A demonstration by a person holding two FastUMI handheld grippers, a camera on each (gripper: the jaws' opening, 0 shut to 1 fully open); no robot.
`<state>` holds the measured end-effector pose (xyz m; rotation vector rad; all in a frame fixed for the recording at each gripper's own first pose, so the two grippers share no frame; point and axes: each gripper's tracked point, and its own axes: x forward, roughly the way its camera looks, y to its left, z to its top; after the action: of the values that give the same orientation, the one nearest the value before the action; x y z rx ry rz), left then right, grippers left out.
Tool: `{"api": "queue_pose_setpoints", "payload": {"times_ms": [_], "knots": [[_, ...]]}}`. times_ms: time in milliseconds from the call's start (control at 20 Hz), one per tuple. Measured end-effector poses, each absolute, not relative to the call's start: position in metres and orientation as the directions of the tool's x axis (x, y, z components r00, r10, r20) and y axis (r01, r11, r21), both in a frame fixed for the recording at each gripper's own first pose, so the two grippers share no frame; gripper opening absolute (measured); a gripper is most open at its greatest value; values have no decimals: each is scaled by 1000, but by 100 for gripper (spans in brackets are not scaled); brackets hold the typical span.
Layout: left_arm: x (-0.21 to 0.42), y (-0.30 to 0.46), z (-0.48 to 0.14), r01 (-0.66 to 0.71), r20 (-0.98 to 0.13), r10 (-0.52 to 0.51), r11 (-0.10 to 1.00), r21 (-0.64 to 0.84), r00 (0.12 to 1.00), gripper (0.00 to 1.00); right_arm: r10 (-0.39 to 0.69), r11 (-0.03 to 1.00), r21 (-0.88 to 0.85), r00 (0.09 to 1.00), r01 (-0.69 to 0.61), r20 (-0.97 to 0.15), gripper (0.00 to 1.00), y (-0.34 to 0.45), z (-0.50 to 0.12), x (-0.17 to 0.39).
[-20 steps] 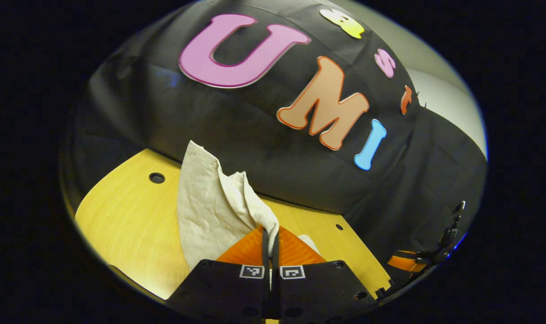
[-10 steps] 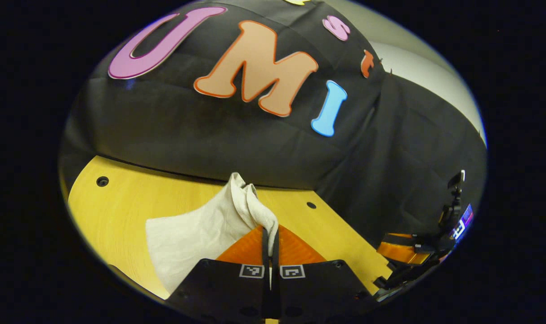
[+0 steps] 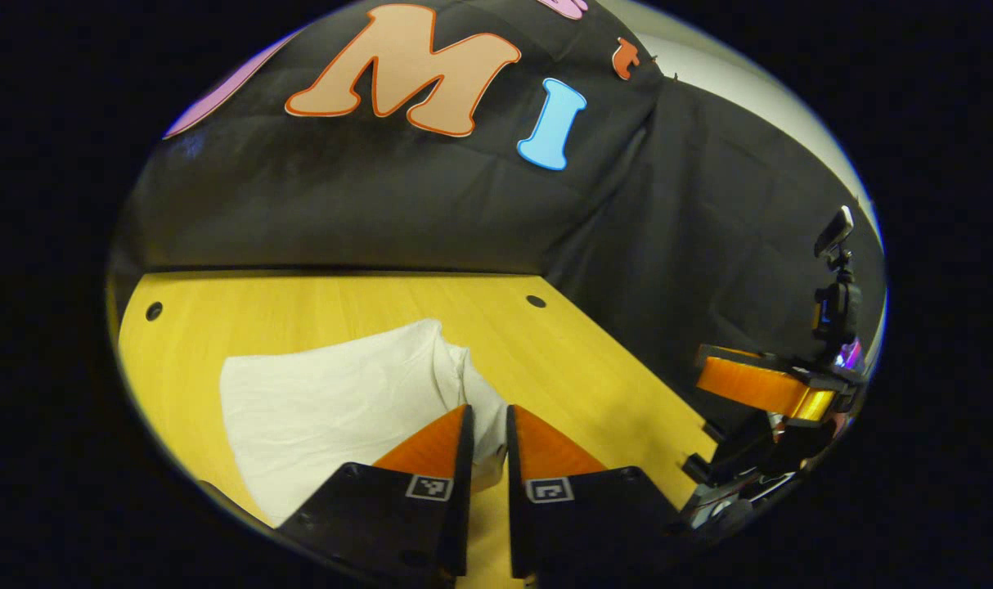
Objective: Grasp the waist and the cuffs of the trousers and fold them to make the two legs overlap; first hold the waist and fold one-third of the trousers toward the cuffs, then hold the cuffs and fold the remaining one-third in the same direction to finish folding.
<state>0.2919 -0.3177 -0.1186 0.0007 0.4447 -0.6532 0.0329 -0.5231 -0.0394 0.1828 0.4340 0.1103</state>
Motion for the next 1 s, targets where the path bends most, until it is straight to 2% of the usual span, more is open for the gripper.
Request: {"api": "queue_pose_setpoints", "payload": {"times_ms": [50, 200, 350, 550, 650, 800, 1000], "knots": [[283, -321, -110, 606, -373, -618, 778, -167, 691, 24, 165, 975, 204, 899, -87, -405, 96, -516, -38, 31], [261, -305, -84, 612, -326, -625, 776, -155, 709, 97, 206, 971, 196, 896, -138, -394, 96, -496, -33, 26], [251, -270, -67, 558, -310, -547, 828, -59, 778, 96, 256, 957, 226, 891, -179, -376, 96, -473, -24, 19], [225, -217, -49, 449, -274, -443, 892, -45, 854, 95, 260, 957, 216, 896, -191, -359, 96, -458, -19, 11], [211, -185, -53, 374, -296, -359, 927, -8, 885, 95, 272, 951, 241, 893, -193, -359, 96, -450, -19, 6], [196, -154, -48, 287, -300, -266, 958, 28, 916, 96, 257, 955, 236, 895, -178, -365, 96, -448, -21, -1], [190, -142, -44, 247, -284, -217, 966, 75, 934, 96, 250, 957, 232, 896, -172, -367, 96, -444, -23, -6]]}}
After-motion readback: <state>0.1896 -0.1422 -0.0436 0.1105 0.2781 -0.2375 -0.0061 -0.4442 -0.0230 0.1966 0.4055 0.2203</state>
